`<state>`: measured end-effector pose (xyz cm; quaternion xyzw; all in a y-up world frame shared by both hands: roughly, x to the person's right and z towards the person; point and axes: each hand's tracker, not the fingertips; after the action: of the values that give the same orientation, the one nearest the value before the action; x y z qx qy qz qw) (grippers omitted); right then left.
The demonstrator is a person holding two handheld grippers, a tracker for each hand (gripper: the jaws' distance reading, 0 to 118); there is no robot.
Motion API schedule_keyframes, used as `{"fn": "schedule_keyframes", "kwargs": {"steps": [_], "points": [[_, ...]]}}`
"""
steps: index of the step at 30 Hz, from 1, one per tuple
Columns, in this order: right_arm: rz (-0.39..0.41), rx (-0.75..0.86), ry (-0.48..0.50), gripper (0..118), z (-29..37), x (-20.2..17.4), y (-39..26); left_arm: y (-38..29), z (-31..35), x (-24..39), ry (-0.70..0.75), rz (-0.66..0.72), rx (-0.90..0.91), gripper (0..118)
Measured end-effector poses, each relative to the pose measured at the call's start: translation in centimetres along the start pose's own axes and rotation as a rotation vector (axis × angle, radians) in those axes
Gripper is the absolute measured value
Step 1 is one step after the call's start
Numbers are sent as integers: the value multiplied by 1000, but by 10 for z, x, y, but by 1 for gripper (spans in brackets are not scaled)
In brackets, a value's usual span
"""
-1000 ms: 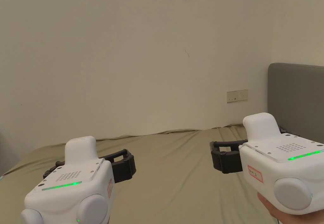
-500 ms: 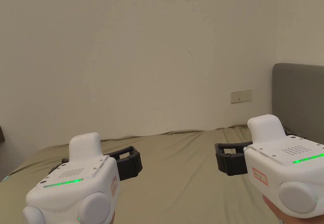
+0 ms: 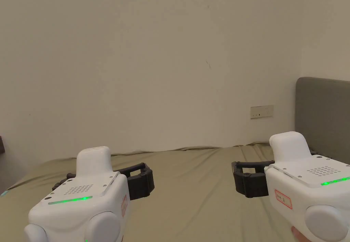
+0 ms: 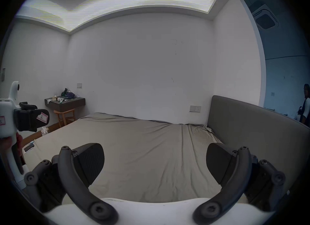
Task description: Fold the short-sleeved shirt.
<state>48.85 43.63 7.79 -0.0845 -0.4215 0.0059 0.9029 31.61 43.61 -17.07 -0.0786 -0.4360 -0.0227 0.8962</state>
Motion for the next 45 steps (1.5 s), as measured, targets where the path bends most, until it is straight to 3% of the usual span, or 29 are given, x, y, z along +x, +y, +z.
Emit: {"fn": "schedule_keyframes", "kwargs": {"steps": [4, 9, 15, 20, 30, 45], "points": [[2, 14, -7, 118, 1, -1, 1, 4, 2, 0, -9, 12, 6, 118], [-69, 3, 1, 118, 1, 0, 6, 4, 3, 2, -14, -2, 11, 118], [-31, -14, -57, 118, -1, -5, 7, 4, 3, 0, -8, -4, 3, 118], [-95, -25, -41, 118, -3, -1, 9, 7, 3, 0, -10, -3, 4, 118], [-130, -41, -65, 118, -1, 2, 13, 5, 2, 2, 2, -24, -7, 118], [-95, -54, -102, 118, -4, -2, 13, 6, 1, 4, -18, -13, -13, 118]]}}
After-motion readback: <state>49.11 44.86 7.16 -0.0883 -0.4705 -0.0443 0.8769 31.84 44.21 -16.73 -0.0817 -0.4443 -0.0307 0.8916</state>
